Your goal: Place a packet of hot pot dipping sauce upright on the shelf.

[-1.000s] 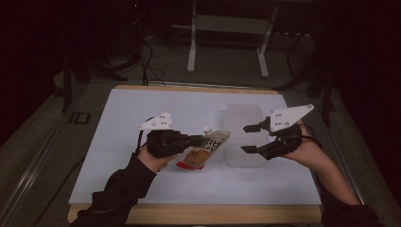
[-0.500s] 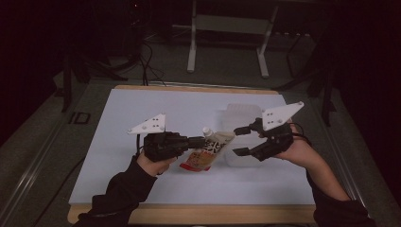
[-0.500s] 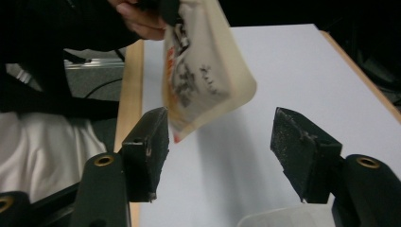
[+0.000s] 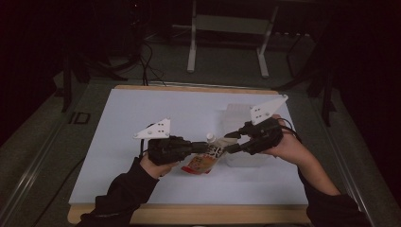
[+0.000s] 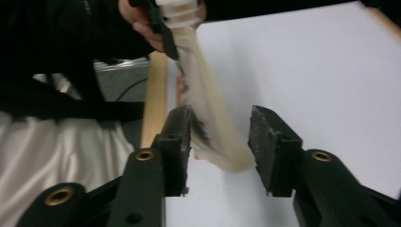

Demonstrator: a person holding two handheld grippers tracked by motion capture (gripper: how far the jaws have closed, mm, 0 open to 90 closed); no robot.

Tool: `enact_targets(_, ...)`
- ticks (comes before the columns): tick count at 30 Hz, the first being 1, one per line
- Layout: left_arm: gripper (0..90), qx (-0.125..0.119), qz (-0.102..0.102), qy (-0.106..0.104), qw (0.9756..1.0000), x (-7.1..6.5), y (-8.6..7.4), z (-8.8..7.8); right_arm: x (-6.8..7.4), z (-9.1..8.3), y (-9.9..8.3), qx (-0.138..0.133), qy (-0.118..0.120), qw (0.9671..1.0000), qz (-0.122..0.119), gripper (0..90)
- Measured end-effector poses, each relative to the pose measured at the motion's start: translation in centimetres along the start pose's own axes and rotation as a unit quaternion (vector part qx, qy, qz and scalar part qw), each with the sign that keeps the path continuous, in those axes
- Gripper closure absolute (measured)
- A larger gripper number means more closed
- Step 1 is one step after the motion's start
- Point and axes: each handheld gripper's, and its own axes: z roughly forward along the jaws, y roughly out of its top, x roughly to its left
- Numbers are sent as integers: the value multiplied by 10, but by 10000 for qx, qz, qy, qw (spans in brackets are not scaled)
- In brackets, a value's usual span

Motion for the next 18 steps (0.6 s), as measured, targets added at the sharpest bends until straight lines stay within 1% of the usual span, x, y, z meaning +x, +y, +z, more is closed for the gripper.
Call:
enact_targets(1,900,10,-7,2,10000,1,0,0,-1,2,0,35,84,10000,38,643)
enact_targets(2,900,22,-30,-6,10000,1,-1,1,-2,4,0,82,140,9999,37,654)
enact_targets(3,900,22,-30,-6,10000,1,-1,1,-2,4,0,82,140,9999,37,654)
enact_targets(4,900,27,-39,0,10000,2,-1,0,-2,5,1,128,196,9997,50,678)
enact_targets(5,900,24,-45,7,10000,3,-2,0,-3,7,1,204,395,9990,-25,799)
enact_targets(6,900,43,-37,20,10000,3,-2,0,-3,7,1,204,395,9990,-25,799)
enact_targets(9,900,155,43,73,9998,3,-2,1,-2,8,3,359,387,9985,-116,860)
enact_targets(11,900,206,76,78,9997,3,-2,2,-3,9,3,462,358,9982,-159,876)
enact_targets(13,900,212,66,69,9997,3,-2,3,-3,9,3,477,338,9981,-194,880)
enact_targets(16,900,223,61,71,9997,4,-2,3,-3,9,3,486,343,9981,-183,887)
enact_targets(18,900,194,60,68,9998,4,-1,3,-1,8,6,550,332,9977,-228,893)
